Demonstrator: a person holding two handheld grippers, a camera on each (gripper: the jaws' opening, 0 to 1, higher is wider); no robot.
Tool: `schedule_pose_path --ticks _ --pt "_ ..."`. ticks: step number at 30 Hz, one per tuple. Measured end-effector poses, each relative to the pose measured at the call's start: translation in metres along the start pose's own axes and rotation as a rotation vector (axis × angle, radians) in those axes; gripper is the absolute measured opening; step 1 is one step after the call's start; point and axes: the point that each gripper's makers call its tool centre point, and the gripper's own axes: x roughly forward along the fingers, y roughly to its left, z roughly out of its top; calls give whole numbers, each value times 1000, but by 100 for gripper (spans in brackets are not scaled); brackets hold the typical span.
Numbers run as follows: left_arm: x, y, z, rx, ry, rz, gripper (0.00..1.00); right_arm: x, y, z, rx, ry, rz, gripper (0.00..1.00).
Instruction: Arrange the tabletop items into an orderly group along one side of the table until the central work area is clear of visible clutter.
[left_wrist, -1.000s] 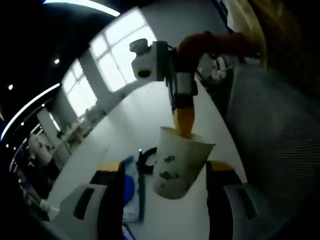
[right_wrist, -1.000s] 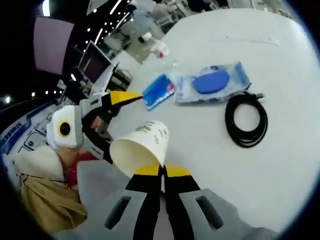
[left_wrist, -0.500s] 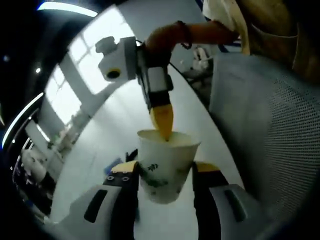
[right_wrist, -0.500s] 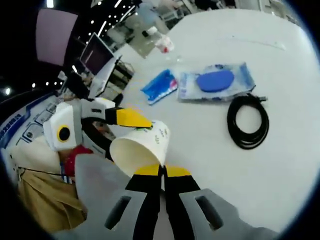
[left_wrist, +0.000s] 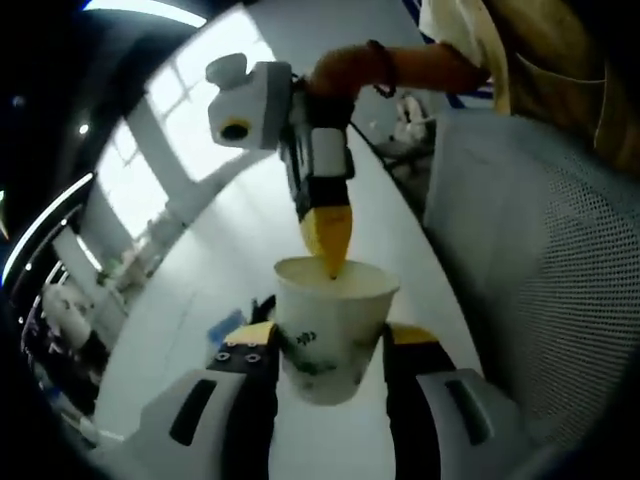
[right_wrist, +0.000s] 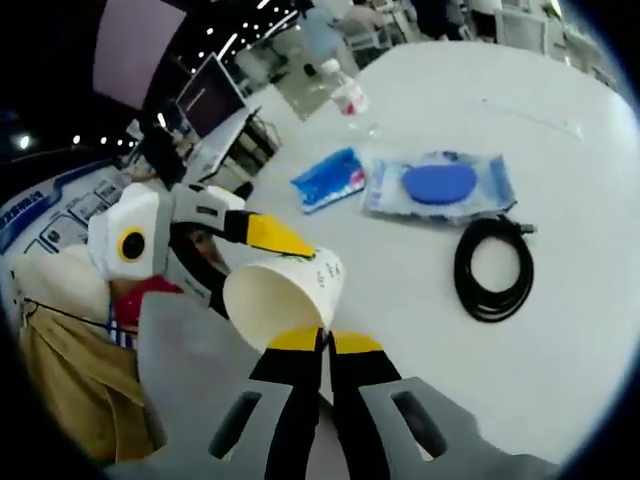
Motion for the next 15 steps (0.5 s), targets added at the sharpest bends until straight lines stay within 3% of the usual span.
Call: schedule_pose_path --ticks 2,8,11,15 --pt "-1 4 1 -16 -8 20 39 -2 0 4 2 -23 1 3" --pt "-7 17 4 -180 -85 75 38 -8 1 19 -6 -105 19 4" --pt "-11 21 7 -262 -130 94 38 -13 4 32 -41 -184 24 5" --pt "-15 24 13 -329 -183 108 38 -16 5 43 -36 -242 31 13"
